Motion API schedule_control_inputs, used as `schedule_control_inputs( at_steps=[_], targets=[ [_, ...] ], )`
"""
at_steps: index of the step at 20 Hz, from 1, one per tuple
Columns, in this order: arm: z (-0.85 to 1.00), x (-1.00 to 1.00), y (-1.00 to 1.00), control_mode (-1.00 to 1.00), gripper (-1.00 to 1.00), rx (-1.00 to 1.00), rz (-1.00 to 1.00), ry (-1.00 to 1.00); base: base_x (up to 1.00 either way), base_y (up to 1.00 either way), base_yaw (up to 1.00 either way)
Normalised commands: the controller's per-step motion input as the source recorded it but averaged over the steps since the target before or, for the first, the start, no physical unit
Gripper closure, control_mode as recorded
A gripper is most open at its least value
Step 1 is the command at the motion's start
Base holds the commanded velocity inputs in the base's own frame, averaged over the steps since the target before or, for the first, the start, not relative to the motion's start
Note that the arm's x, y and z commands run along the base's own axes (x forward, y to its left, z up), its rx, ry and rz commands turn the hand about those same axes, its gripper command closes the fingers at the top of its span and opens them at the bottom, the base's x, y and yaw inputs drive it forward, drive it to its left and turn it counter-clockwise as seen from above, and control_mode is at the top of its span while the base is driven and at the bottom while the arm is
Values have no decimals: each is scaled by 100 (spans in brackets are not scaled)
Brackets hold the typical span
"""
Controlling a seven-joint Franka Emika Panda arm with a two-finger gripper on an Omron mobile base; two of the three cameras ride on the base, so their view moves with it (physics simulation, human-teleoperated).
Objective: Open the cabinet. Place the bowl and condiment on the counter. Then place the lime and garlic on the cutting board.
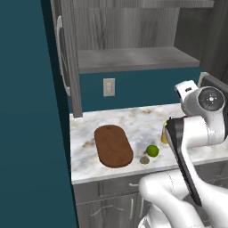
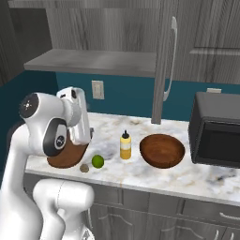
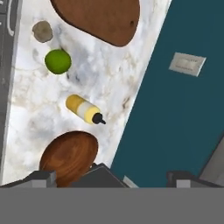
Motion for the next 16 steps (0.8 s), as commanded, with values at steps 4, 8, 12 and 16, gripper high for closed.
schedule_control_inputs(
  at_steps=[4,8,12,16],
  targets=[
    [59,-9,29,-100,-100,-10,10,26,0,0,0],
    [46,-10,23,-100,-100,-11,7,26,0,0,0],
    [4,-6,11,-100,-100,-22,4,29,0,0,0],
    [-14,0,5,-100,-100,-26,3,36,0,0,0]
  ],
)
